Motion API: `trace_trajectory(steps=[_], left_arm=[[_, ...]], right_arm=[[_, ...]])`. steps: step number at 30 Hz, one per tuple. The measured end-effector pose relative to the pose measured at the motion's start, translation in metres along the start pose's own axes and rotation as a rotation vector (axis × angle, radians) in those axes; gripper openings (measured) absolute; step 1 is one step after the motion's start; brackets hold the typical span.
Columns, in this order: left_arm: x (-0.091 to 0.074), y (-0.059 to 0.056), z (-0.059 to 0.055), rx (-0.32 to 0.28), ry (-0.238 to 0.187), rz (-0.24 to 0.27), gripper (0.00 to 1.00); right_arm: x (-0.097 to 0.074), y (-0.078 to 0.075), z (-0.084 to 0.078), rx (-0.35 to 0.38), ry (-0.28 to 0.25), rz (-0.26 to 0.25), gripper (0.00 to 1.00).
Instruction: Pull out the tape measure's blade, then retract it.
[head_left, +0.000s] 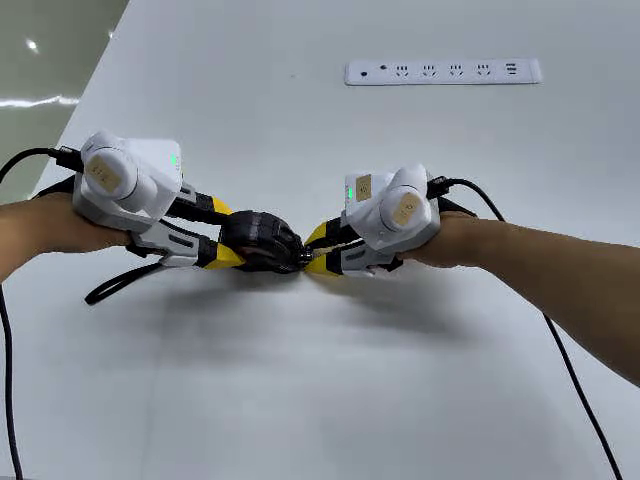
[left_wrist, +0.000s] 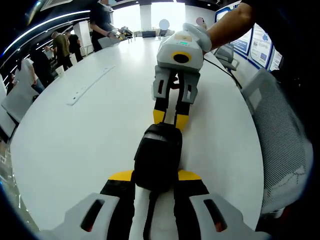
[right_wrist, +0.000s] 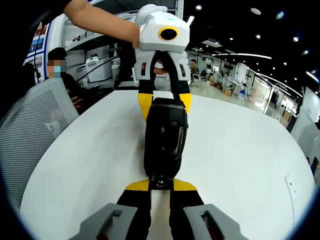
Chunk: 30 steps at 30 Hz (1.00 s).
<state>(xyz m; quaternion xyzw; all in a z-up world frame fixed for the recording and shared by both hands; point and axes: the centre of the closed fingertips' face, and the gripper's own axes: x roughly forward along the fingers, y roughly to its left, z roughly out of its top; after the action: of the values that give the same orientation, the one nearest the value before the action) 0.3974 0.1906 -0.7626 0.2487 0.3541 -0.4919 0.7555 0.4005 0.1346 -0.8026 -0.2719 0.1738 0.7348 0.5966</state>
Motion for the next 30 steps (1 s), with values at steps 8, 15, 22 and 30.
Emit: trace_trajectory(steps=[8, 15, 22, 30], left_arm=[[-0.0004, 0.0003, -0.0003, -0.006, 0.003, -0.002, 0.24], [-0.0007, 0.0004, -0.0003, -0.009, 0.006, -0.003, 0.24], [-0.0008, 0.0009, -0.0003, -0.014, 0.005, -0.004, 0.24], [-0.0009, 0.0012, -0.0002, -0.018, 0.006, -0.005, 0.24]], right_arm=[[-0.001, 0.0004, 0.0003, -0.014, 0.003, 0.001, 0.09], [-0.0019, 0.0007, -0.0008, -0.023, 0.007, 0.001, 0.09], [-0.0064, 0.0006, -0.0037, -0.021, 0.014, 0.002, 0.09], [-0.0096, 0.0006, -0.0069, -0.024, 0.019, 0.002, 0.09]])
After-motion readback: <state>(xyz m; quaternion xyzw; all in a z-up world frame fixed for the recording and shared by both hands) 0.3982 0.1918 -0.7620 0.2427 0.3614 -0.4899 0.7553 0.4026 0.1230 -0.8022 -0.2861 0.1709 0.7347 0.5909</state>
